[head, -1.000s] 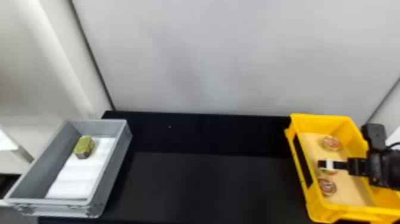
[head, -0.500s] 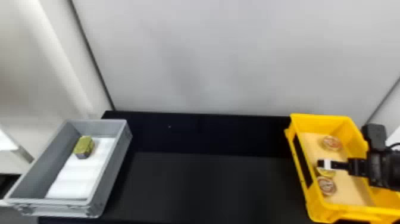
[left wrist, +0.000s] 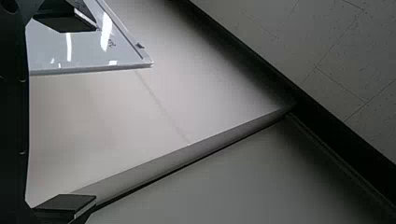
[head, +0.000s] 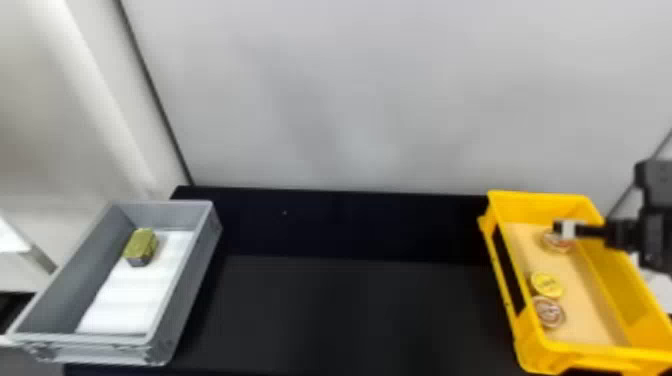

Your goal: Pick up the round yellow can and place it in the yellow rectangular box

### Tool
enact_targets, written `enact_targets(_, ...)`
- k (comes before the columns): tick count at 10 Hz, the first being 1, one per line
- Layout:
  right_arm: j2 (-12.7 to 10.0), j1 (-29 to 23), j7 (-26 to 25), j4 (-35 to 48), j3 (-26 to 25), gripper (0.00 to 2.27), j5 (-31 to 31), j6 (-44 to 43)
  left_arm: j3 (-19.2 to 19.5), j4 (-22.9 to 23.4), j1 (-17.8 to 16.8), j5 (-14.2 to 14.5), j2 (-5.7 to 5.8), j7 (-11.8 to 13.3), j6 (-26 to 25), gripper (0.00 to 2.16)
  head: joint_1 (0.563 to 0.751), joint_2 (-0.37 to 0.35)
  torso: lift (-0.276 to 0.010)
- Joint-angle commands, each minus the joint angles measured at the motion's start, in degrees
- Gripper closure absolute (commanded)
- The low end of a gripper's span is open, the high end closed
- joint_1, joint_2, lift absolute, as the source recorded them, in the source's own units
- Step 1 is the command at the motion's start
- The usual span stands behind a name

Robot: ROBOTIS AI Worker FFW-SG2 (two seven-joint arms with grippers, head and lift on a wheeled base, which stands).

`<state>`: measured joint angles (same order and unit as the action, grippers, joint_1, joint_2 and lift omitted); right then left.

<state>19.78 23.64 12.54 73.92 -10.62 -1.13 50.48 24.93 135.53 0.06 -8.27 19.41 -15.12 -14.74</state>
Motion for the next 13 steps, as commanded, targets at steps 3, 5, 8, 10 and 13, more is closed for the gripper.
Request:
enact_targets(3,1.2,1.5,-3.0,21.2,1.6,0.13,-0.4,0.0,0.1,0.0,-0.1,-0.3,-0.07,0.0,-0.2,0.0,0.692,0.054,-0.003)
enact_targets(5,1.1,4.1,-6.2,30.6,4.3,0.1,-5.3,-2.3,0.2,0.0,-0.1,-0.4,-0.07,0.0,-0.4,0.0,0.692,0.054,-0.003)
enact_targets(8,0.8,9.3,-7.6,44.5,7.3,0.09,-20.0,-4.5,0.5,0.3,-0.1,-0.7,-0.07,0.0,-0.6,0.0,0.692,0.054,-0.003)
enact_targets(10,3.5,13.5,-11.7,49.3,11.6,0.09,-19.9,-4.8,1.2,0.8,0.0,-0.9,0.11,0.0,-0.8,0.0,0.692,0.054,-0.003)
enact_targets(13,7.2,19.4,-15.5,53.2,17.2,0.09,-19.3,-7.3,1.8,1.3,-0.1,-1.1,0.46,-0.1,-0.9,0.0,0.692,0.054,-0.003)
